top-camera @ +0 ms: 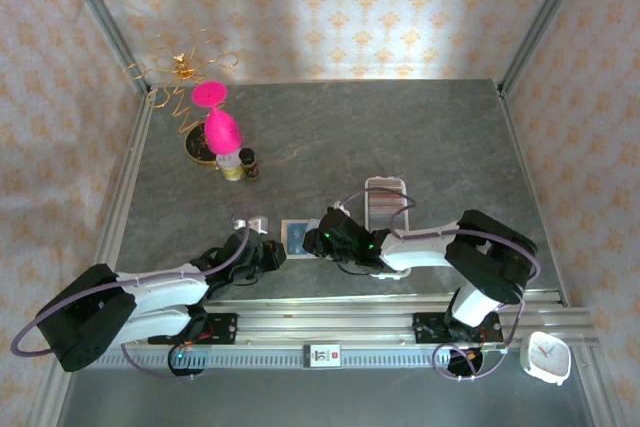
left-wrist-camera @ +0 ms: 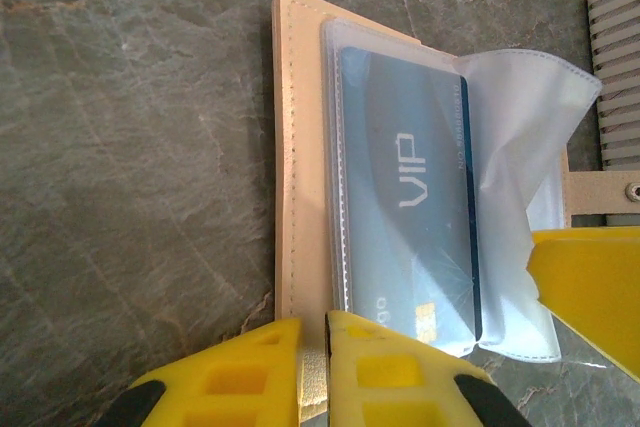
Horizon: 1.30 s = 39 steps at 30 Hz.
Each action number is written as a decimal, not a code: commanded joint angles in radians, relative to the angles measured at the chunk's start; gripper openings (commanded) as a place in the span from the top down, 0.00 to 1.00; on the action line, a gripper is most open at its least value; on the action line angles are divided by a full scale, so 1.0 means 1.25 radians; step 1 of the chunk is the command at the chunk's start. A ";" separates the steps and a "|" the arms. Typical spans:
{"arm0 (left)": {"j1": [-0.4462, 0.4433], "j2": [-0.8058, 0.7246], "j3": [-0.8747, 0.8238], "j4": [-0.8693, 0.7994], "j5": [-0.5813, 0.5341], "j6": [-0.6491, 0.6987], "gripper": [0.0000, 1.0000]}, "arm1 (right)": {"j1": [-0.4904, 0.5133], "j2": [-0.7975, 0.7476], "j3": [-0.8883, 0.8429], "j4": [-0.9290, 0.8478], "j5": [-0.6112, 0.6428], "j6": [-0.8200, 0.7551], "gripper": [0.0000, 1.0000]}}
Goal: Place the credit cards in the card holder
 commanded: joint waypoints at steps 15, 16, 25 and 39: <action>-0.015 0.015 -0.005 0.000 -0.006 -0.006 0.87 | 0.003 0.021 0.043 0.047 -0.005 0.019 0.62; -0.015 0.015 -0.005 0.000 -0.006 -0.006 0.87 | 0.003 0.026 0.045 0.047 -0.006 0.020 0.62; -0.015 0.006 -0.008 -0.006 -0.013 -0.006 0.88 | 0.012 0.045 0.073 0.106 -0.028 0.020 0.62; -0.015 -0.019 -0.003 -0.034 -0.036 -0.006 0.88 | 0.014 -0.047 0.106 0.147 0.071 -0.042 0.55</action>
